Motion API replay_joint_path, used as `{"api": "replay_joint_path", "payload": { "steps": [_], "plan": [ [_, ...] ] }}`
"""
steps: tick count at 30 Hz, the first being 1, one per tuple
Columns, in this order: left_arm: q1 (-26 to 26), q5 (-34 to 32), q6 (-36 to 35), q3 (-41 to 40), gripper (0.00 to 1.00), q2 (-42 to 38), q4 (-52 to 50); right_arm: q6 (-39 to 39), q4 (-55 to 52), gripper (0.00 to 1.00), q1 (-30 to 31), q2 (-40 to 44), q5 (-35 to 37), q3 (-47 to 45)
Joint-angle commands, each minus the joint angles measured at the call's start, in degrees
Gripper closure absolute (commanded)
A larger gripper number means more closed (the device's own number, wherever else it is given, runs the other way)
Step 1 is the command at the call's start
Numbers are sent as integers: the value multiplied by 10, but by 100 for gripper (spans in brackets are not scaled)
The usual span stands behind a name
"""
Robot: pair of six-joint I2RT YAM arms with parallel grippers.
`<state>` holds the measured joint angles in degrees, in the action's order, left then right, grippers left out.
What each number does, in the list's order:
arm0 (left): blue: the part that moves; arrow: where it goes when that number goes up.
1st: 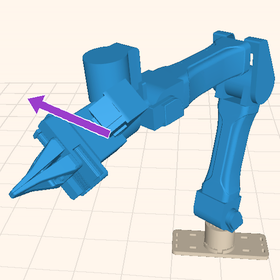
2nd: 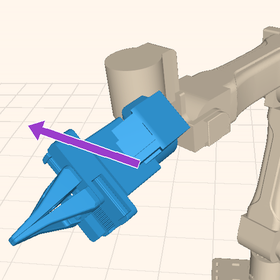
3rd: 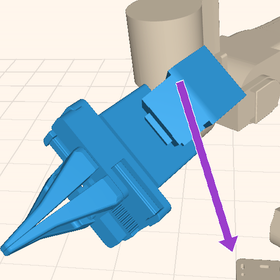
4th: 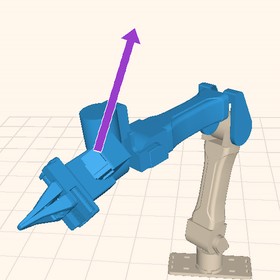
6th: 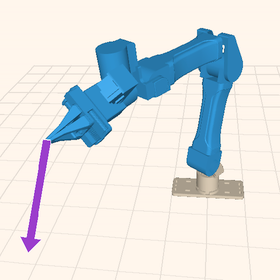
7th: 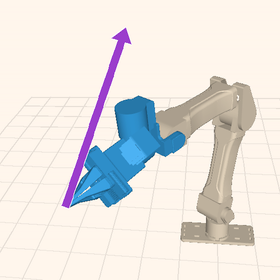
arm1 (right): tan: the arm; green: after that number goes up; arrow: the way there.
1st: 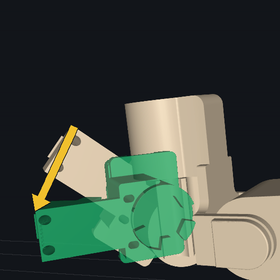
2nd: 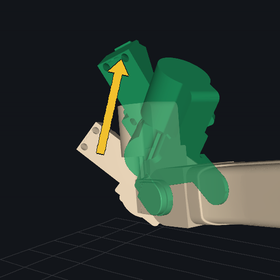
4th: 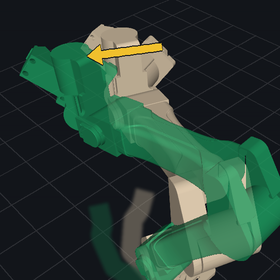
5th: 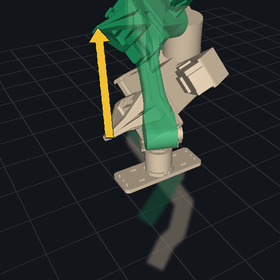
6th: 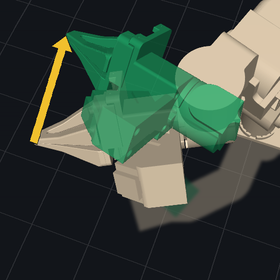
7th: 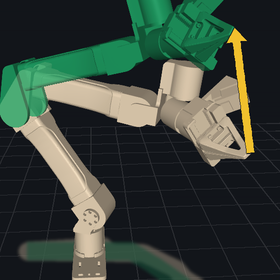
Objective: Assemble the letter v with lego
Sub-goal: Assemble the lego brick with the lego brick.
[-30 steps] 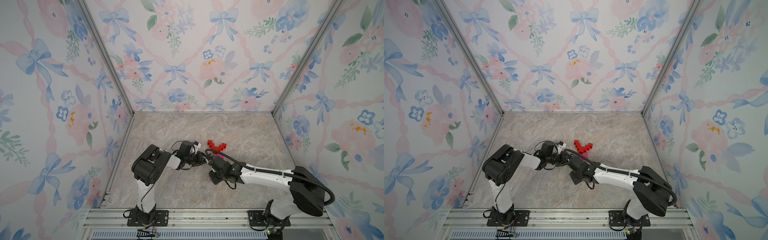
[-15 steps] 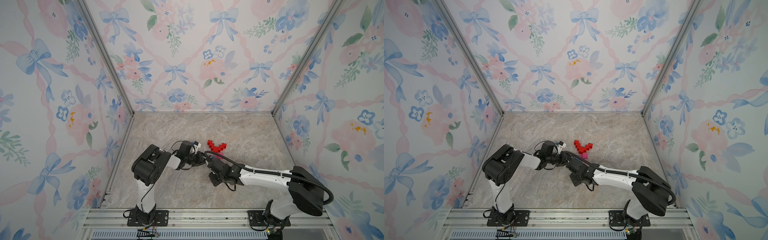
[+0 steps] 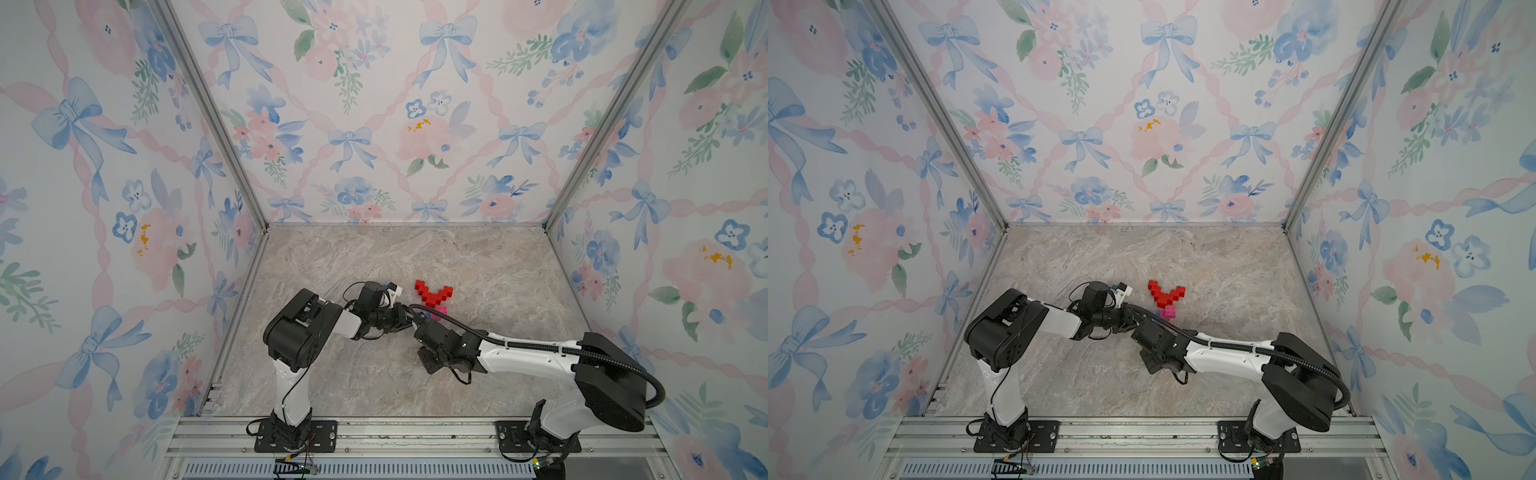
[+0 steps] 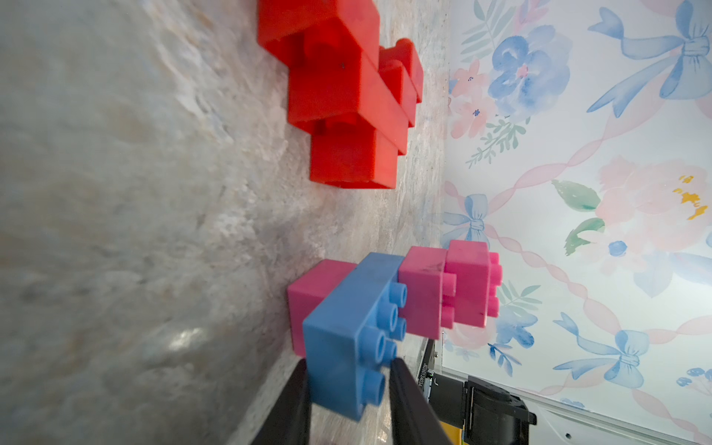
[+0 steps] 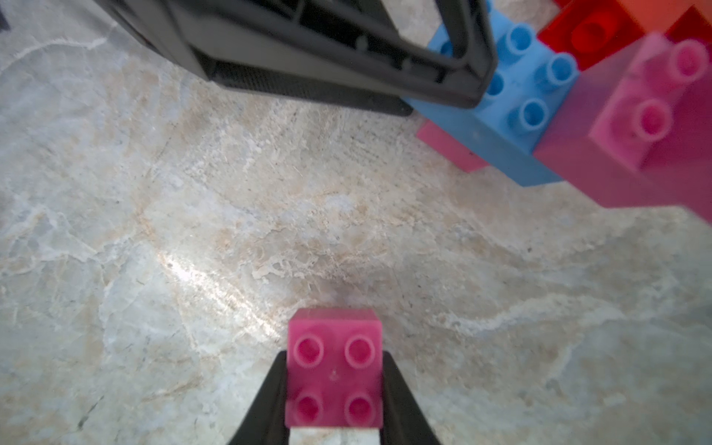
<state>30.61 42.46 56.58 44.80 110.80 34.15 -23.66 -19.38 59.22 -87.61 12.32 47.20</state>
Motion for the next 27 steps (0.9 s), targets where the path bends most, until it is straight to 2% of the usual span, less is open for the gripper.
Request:
{"api": "replay_joint_path", "payload": {
  "steps": [1,27],
  "plan": [
    [-4,-38,-17,-7,66,6,-60,-14,-5,85,10,-9,15,-11],
    [-1,-39,-17,-5,66,7,-60,-50,49,85,1,-8,-15,-67]
  ]
}}
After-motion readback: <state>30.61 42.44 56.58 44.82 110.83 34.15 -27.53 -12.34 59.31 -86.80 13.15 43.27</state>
